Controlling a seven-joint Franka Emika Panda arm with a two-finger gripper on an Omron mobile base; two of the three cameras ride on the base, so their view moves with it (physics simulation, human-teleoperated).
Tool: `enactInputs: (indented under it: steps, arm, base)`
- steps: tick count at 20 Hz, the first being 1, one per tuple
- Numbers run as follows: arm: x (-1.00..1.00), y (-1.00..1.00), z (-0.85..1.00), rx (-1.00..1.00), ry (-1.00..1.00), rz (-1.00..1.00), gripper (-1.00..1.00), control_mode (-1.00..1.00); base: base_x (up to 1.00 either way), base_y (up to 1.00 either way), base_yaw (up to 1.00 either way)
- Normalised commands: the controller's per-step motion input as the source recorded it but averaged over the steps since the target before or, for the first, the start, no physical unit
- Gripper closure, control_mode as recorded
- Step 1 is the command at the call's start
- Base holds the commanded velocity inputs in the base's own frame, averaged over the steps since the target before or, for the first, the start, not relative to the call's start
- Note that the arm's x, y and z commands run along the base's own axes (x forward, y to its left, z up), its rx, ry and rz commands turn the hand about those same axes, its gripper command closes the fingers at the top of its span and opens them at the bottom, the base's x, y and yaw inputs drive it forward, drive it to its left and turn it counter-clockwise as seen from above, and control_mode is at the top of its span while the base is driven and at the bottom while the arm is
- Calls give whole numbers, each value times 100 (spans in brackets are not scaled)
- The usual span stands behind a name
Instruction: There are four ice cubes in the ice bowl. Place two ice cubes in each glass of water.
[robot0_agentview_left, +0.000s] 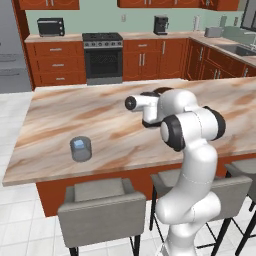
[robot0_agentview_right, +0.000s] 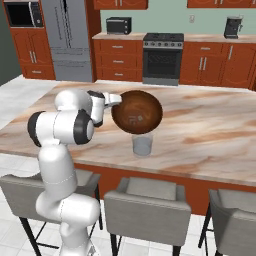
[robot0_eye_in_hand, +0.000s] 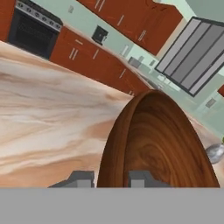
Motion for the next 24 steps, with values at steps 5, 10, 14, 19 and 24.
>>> enactInputs:
  steps: [5,10,14,19,24]
  arm:
    - [13,0,2,5,-13,0,100,-100]
    - [0,-1,17,9,-16,1,100,-100]
    - [0,-23,18,14,-17,2,100,-100]
    - [0,-37,17,17,-21,2,100,-100]
    - [0,-34,16,17,-23,1,100,-100]
  base:
    - [0,0,0]
    - [0,0,0]
    - [0,0,0]
    - [0,0,0]
    - [0,0,0]
